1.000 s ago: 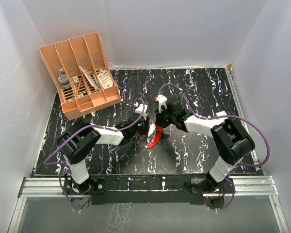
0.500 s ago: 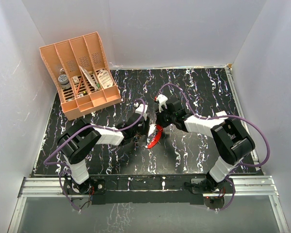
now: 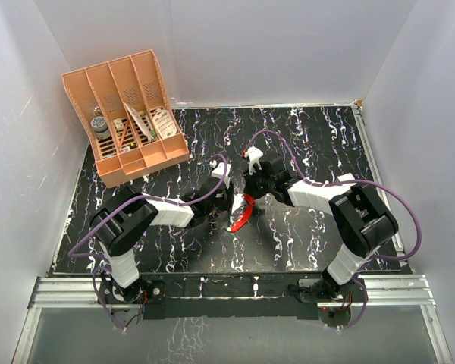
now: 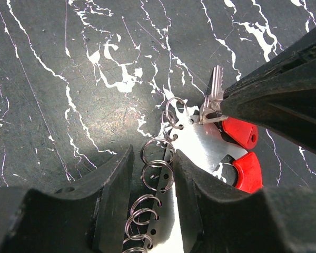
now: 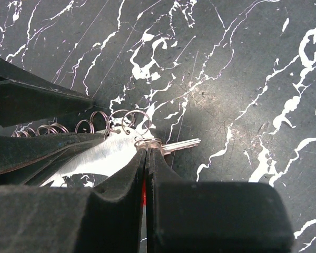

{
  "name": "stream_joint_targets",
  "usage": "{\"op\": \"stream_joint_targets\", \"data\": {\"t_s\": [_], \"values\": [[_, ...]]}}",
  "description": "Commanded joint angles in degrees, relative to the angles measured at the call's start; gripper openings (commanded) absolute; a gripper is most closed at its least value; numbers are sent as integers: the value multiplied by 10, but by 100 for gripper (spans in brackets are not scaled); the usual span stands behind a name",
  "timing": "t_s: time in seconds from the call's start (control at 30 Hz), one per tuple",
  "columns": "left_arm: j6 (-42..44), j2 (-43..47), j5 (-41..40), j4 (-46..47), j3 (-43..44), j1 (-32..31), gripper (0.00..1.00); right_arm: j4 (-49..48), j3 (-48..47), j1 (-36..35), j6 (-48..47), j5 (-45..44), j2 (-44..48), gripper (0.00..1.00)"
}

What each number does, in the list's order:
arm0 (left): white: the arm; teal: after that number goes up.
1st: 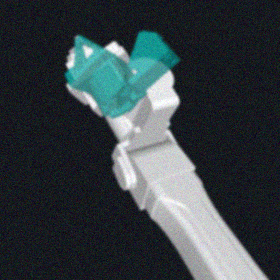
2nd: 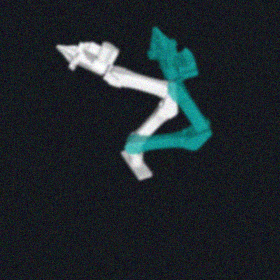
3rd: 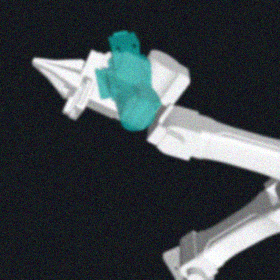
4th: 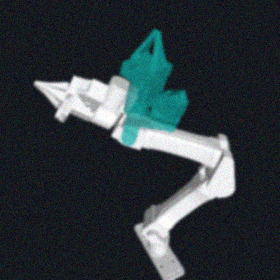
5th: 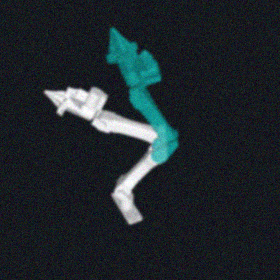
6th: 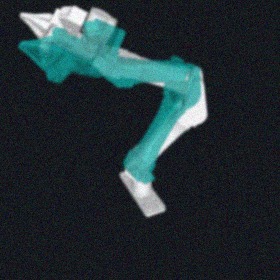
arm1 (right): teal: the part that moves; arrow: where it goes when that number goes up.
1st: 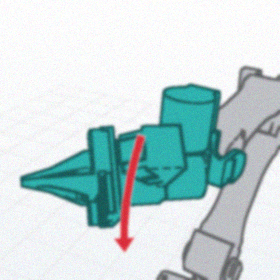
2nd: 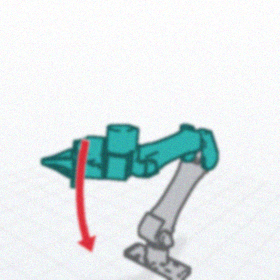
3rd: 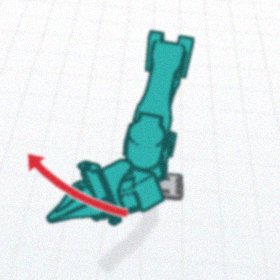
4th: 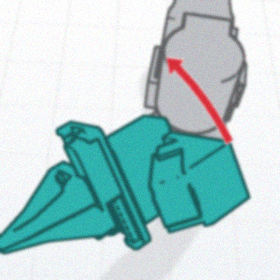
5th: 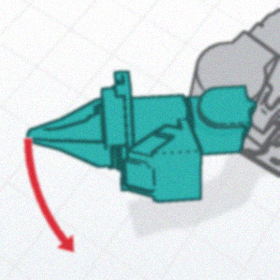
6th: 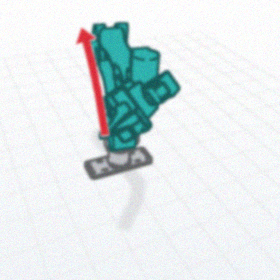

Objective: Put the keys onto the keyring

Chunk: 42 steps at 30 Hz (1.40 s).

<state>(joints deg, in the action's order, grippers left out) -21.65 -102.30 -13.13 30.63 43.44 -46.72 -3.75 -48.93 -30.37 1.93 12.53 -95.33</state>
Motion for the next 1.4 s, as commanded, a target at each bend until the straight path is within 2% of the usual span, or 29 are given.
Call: {"op": "stream_joint_targets", "data": {"t_s": [0.0,0.97,1.37], "values": [[2,-30,-10,-100,-29,1,36,-34,-6,1,9,-16,0,0],[0,-35,-13,-103,-30,1,36,-22,-2,16,16,-34,15,0],[-1,-63,-17,-105,-28,-4,36,-13,-7,21,17,-37,16,0]]}}
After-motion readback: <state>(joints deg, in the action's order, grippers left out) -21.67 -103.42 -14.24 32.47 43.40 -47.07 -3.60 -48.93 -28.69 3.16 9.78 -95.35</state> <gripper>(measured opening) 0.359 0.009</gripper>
